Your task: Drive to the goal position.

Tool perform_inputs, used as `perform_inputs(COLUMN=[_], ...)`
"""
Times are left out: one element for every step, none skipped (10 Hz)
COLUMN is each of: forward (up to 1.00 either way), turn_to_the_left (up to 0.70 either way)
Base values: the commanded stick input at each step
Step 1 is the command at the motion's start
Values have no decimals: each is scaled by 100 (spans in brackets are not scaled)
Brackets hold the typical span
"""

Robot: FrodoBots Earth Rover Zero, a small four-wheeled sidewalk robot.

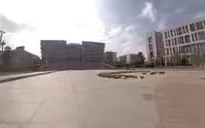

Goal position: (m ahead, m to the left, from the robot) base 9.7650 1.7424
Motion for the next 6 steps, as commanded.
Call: perform_inputs(forward=[100, 100, 100, 100, 100, 100], turn_to_the_left=[40, 40, 19, 0, 0, 0])
